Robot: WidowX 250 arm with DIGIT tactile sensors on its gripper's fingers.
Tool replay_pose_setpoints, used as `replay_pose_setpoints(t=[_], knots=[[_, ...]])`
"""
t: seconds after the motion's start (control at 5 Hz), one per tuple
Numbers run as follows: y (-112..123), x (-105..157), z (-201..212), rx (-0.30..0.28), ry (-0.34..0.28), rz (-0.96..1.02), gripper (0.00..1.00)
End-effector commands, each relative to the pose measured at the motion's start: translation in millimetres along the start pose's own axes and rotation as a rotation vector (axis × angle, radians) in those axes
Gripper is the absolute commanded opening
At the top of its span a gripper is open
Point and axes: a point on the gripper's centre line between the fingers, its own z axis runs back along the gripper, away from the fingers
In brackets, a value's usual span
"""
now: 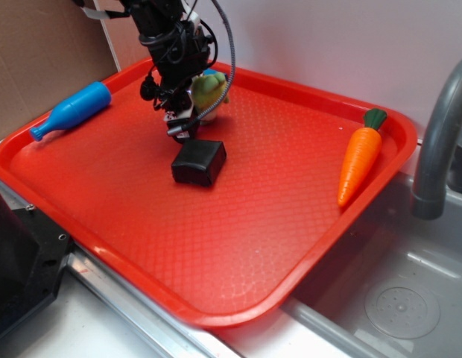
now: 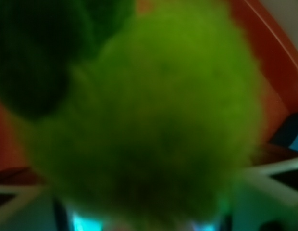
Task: Grab the green animal.
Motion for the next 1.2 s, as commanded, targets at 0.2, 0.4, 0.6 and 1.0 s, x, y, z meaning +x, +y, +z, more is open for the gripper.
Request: replay_pose_setpoints(t=[0.2, 0.4, 0.6, 1.0], knots=[[-40, -47, 135, 0.14, -0.051, 0.634, 0.0], [-61, -63, 181, 0.076, 0.014, 0.899, 0.0], [-81, -56, 207, 0.105, 0.065, 1.144, 0.0], [-84, -28, 243, 0.161, 0.011, 1.092, 0.0]])
